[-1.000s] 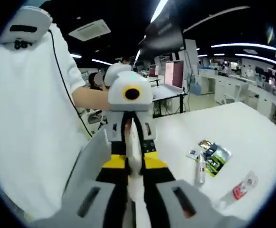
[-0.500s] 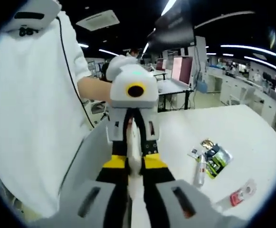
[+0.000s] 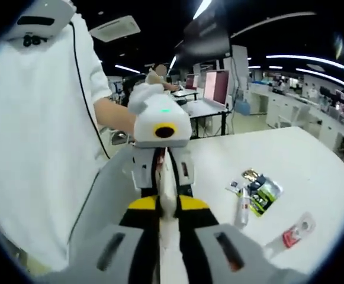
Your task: Arrange the skincare products in the storage area until every visible bottle or jar stands upright without overlapping.
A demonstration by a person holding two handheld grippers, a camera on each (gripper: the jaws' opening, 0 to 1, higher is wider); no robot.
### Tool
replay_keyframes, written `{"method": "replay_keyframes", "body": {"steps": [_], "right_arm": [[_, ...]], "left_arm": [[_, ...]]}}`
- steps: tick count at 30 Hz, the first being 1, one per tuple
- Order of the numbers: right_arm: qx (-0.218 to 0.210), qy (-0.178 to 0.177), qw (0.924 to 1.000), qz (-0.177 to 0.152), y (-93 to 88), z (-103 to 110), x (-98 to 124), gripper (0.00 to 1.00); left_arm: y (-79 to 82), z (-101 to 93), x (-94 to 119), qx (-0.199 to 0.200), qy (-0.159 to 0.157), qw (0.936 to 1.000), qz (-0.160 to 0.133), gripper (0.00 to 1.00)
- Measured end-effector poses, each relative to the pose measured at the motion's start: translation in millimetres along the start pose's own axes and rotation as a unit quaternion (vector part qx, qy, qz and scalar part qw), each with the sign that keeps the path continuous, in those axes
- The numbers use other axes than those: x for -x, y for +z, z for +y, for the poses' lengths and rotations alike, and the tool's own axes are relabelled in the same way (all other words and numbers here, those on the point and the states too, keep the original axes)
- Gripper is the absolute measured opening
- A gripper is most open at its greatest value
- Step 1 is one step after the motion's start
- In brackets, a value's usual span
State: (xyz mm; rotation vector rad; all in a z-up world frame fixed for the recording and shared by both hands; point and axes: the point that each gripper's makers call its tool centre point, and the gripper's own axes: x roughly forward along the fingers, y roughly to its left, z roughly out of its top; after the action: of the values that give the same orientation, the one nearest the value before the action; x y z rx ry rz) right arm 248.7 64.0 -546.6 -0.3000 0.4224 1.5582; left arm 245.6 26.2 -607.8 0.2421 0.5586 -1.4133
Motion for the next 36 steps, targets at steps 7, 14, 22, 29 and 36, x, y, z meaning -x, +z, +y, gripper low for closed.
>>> {"method": "replay_keyframes", "body": {"steps": [7,14,22,29,36], "right_arm": [[-0.009,-0.03,0.9995,0.008,-12.8,-12.2,0.8,0.12],[-0.021,-0.077,0.9966,0.02,-28.1,-27.3,-2.5,0.16],[-0.02,-0.146,0.9882,0.042,-43.0,-49.0,0.2,0.21],[-0.038,-0.193,0.9802,0.02,-44.0,-58.7,8.2,0.37],[-0.068,-0.286,0.9559,0.008,-55.9,-70.5,31.7,0.56]], "left_arm": [[-5.4,12.6,-8.7,-0.01,0.008,0.9998,0.014,0.17],[-15.7,28.7,-18.9,-0.009,0.014,0.9996,0.022,0.16],[-20.3,46.8,-27.6,-0.01,0.028,0.9995,0.009,0.16],[-23.2,55.5,-28.8,-0.022,0.031,0.9992,0.006,0.16],[-26.3,59.5,-34.3,-0.033,0.025,0.9991,0.013,0.16]]}}
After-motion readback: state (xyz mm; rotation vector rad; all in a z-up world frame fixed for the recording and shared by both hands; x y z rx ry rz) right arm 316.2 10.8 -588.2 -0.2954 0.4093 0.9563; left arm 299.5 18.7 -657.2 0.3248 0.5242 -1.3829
